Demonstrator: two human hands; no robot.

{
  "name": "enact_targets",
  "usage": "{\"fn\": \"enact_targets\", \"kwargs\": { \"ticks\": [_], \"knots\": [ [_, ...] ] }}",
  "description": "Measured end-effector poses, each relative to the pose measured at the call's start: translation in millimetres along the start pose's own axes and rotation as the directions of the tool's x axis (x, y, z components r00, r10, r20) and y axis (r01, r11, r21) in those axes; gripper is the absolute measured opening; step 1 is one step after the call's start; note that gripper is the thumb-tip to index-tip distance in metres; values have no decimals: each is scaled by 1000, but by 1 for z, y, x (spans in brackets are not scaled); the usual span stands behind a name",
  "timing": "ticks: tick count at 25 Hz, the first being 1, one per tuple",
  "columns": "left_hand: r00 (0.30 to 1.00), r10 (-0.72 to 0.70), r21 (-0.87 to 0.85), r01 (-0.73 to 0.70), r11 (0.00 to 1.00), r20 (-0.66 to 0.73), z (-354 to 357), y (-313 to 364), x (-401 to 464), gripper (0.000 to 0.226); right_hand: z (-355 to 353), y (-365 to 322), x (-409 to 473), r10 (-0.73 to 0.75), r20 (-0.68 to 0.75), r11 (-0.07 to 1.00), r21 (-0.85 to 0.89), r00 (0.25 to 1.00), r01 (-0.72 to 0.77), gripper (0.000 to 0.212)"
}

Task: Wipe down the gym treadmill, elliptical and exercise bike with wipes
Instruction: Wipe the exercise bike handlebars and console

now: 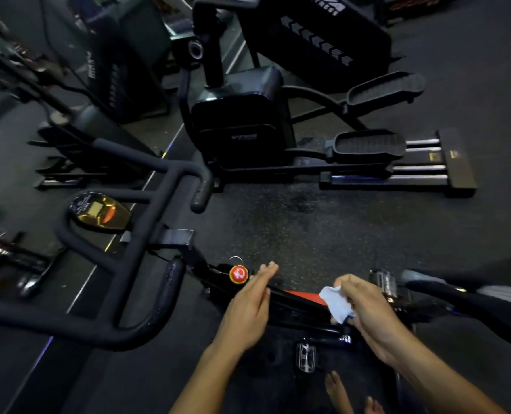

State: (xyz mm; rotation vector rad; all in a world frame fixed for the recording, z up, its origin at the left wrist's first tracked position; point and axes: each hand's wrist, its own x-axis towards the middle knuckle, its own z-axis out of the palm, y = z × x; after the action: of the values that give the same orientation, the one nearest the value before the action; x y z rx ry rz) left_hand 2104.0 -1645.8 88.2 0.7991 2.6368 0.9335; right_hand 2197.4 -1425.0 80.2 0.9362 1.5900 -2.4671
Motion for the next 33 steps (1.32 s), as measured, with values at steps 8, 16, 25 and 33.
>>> {"fn": "enact_targets", "kwargs": {
  "ticks": [8,16,25,33],
  "knots": [
    [968,66,127,-36,991,-241,-75,-15,-3,50,67,-25,17,-247,213,869,-383,945,313,15],
    [936,119,433,39,901,-332,-176,-91,33,55,181,-79,83,-420,377,674,-480,825,562,15],
    [988,86,833,60,550,-128,-198,-131,127,70,236,-128,164,-637,647,-10,-550,419,835,23],
    [980,104,838,90,538,-172,-195,-129,127,70,245,-116,213,-400,822,-30,-453,405,891,31]
  ]
}}
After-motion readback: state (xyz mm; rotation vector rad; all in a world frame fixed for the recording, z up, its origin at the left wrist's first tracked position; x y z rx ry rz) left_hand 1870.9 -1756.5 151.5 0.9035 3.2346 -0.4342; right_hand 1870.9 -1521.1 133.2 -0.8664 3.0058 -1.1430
